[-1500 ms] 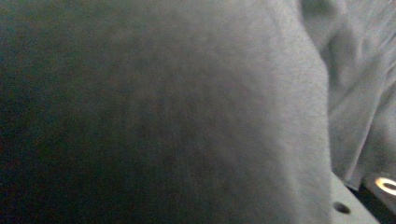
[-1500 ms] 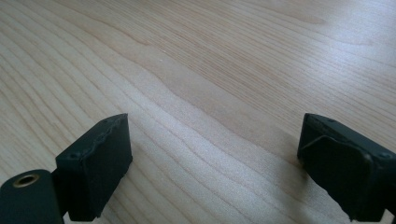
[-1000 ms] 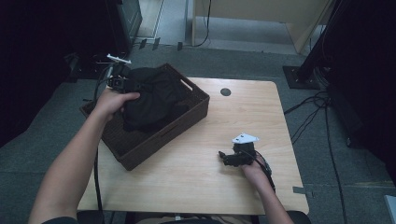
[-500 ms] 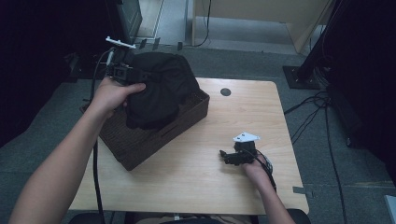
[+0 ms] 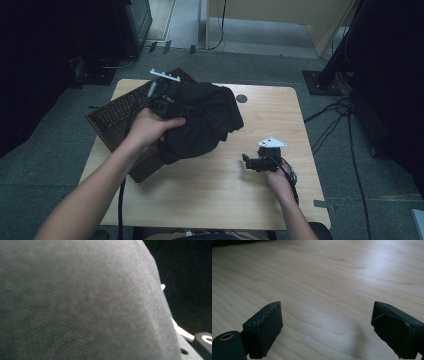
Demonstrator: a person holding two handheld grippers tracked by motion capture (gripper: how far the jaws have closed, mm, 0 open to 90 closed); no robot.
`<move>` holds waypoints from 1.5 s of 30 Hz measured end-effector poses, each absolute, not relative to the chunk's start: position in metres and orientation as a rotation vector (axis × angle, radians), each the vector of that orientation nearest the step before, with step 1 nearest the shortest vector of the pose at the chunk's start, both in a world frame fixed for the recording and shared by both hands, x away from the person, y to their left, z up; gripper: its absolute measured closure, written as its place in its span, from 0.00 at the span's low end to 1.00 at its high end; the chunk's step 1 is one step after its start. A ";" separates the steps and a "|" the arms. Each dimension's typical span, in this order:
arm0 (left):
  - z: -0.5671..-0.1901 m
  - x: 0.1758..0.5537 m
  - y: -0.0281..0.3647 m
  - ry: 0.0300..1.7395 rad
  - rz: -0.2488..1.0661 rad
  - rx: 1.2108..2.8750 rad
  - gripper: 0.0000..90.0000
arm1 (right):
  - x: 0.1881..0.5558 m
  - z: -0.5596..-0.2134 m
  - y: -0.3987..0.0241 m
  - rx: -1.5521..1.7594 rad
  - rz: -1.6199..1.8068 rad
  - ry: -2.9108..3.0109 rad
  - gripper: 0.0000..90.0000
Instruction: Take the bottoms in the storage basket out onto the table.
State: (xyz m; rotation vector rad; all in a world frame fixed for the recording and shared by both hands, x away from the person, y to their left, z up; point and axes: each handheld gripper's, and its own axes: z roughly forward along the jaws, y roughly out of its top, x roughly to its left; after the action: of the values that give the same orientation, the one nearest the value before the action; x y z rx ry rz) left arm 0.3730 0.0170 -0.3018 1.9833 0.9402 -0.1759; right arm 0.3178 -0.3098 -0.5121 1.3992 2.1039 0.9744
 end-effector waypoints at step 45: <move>-0.479 0.327 -0.046 1.017 -0.217 2.042 0.41 | 0.308 -0.492 -0.351 1.508 1.039 1.810 0.15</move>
State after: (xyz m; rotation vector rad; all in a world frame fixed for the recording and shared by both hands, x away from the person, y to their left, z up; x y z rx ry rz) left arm 0.3272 -0.0457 -0.4785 2.0423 1.0173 -0.2170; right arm 0.3084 -0.3510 -0.4916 1.5076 1.8104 1.0392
